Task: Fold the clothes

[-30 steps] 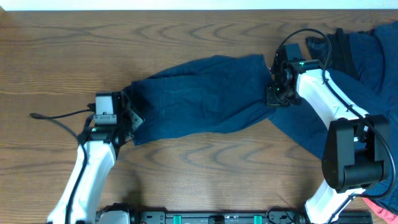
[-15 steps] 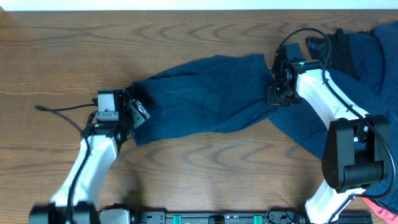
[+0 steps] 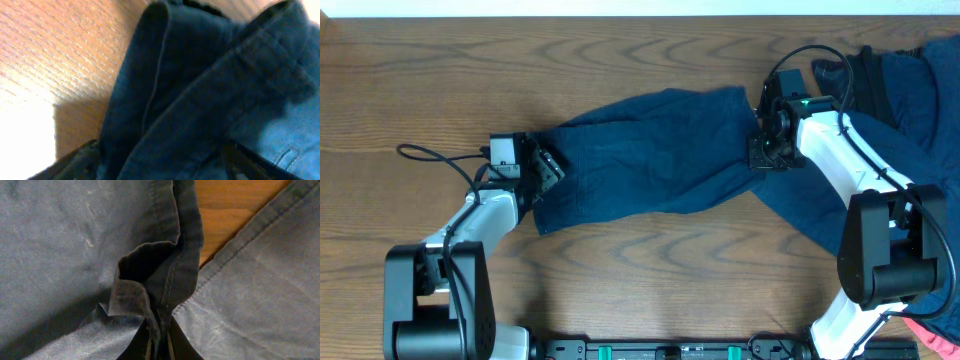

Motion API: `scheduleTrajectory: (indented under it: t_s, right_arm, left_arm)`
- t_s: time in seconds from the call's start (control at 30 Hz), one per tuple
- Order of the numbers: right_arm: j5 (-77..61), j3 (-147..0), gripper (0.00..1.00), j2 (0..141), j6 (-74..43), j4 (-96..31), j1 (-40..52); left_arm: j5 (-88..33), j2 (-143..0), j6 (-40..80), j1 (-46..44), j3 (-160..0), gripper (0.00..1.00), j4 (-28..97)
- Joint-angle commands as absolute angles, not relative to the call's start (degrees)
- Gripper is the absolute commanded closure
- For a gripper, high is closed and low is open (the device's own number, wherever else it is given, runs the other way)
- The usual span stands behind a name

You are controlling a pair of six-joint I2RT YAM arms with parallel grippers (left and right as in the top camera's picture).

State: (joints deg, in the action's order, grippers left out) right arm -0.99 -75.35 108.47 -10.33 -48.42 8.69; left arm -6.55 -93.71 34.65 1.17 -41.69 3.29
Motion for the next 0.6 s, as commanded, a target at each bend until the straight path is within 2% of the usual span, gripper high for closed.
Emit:
scheduleTrajectory:
  t_s: [0.0, 0.03, 0.07, 0.13, 0.37, 0.57]
  right_arm:
    - [0.2, -75.3, 0.93, 108.0, -11.1, -48.5, 8.9]
    - [0.2, -75.3, 0.93, 108.0, -11.1, -48.5, 8.9]
    - [0.2, -75.3, 0.92, 108.0, -11.1, -48.5, 8.9]
    - [0.2, -75.3, 0.90, 108.0, -11.1, -48.4, 8.9]
    - [2.6, -75.3, 0.76, 108.0, -10.4, -46.0, 8.8]
    - [24.0, -76.9, 0.74, 107.4, -11.4, -45.1, 8.6]
  left_arm:
    - [-11.3, -98.8, 35.8, 1.3, -39.6, 0.49, 4.9]
    - [-11.9, -98.8, 35.8, 1.3, -39.6, 0.59, 5.0]
    - [-12.4, -98.8, 35.7, 1.3, -39.6, 0.75, 5.0]
    - [-13.1, -98.7, 35.6, 1.3, -39.6, 0.94, 5.4]
    - [-13.0, -94.0, 36.7, 1.3, -39.6, 0.94, 16.6]
    - [-12.8, -84.2, 32.6, 2.6, -40.3, 0.94, 26.8]
